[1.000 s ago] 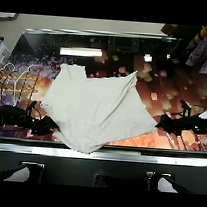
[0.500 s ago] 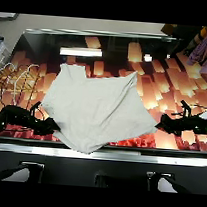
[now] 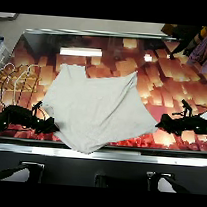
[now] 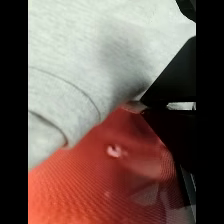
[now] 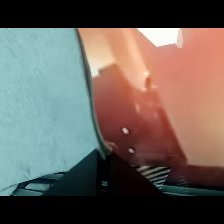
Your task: Fold the clothes and pants, and hang the long-sleeved shirts on hangers.
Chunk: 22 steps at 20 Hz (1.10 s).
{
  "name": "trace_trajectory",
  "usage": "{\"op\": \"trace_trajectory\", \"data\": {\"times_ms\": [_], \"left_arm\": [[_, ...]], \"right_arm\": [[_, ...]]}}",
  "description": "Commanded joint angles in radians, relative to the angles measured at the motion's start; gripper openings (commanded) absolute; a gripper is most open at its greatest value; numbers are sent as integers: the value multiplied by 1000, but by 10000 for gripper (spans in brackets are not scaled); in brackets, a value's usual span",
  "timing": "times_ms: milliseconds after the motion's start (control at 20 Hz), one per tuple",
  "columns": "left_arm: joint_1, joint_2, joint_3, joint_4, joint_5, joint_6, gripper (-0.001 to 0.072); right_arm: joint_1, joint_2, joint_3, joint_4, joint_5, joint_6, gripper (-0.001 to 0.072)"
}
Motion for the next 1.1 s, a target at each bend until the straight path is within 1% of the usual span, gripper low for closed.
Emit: {"op": "trace_trajectory", "data": {"times_ms": [0, 50, 100, 150, 250, 350, 450, 600, 650, 750, 850, 900, 1000, 1050], "left_arm": [[0, 3, 4, -24, 2, 0, 19], [0, 8, 13, -48, 6, 0, 18], [0, 18, 34, -79, 14, 0, 18], [0, 32, 69, -104, 23, 0, 18], [0, 72, 187, -134, 41, -11, 18], [0, 115, 375, -130, 47, -64, 18], [0, 153, 586, -124, 46, -127, 18], [3, 194, 948, -82, 46, -224, 18], [8, 204, 1054, -60, 47, -266, 18], [17, 235, 1247, 8, 45, -381, 18], [33, 281, 1376, 81, 43, -469, 19], [39, 310, 1419, 132, 40, -499, 18], [44, 384, 1451, 242, 2, -547, 18], [44, 422, 1450, 306, -19, -596, 18]], "right_arm": [[1, 30, 1, 15, -3, -2, 30], [1, 45, 1, 49, -5, -18, 29], [1, 62, 1, 110, -8, -61, 29], [1, 84, 1, 195, -19, -107, 28], [1, 140, 5, 362, -87, -156, 27], [1, 202, 44, 473, -164, -181, 27], [1, 252, 134, 507, -212, -185, 27], [1, 304, 381, 504, -237, -183, 27], [1, 322, 476, 491, -251, -176, 27], [1, 361, 685, 410, -283, -129, 27], [0, 401, 886, 301, -298, -73, 27], [1, 421, 979, 243, -301, -47, 27], [-1, 448, 1124, 129, -302, 21, 27], [-1, 456, 1176, 90, -301, 47, 27]]}}
